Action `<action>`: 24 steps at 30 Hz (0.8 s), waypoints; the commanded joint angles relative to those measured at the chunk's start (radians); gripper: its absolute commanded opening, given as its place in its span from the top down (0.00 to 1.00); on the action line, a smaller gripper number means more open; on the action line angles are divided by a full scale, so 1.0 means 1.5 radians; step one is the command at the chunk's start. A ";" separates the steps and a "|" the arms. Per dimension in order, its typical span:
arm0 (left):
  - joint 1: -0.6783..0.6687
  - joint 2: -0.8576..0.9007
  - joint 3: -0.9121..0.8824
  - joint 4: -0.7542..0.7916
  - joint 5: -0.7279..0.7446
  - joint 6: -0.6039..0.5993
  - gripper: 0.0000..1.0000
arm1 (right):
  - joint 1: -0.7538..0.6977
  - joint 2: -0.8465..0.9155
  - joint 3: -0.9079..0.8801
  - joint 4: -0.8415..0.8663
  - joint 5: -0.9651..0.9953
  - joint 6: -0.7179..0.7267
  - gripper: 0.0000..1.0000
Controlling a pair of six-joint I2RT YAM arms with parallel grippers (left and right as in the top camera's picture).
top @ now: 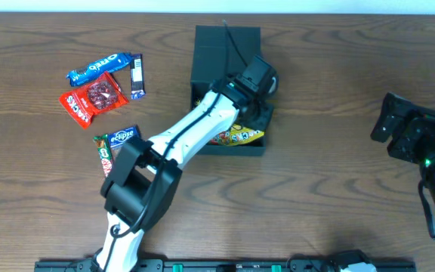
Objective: Pack container
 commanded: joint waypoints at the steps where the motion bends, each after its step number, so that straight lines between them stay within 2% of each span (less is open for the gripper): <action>1: -0.001 0.016 0.001 -0.018 0.011 -0.001 0.94 | -0.005 0.000 0.004 0.000 0.010 0.009 0.05; 13: -0.001 0.016 0.001 -0.099 0.019 0.090 0.94 | -0.005 0.000 0.004 0.000 0.010 0.009 0.04; 19: 0.002 0.016 0.001 -0.101 0.019 0.092 0.94 | -0.007 0.012 -0.005 -0.007 0.010 0.008 0.02; 24: 0.002 0.016 0.001 -0.102 0.019 0.092 0.94 | -0.035 0.065 -0.011 -0.010 -0.014 0.009 0.02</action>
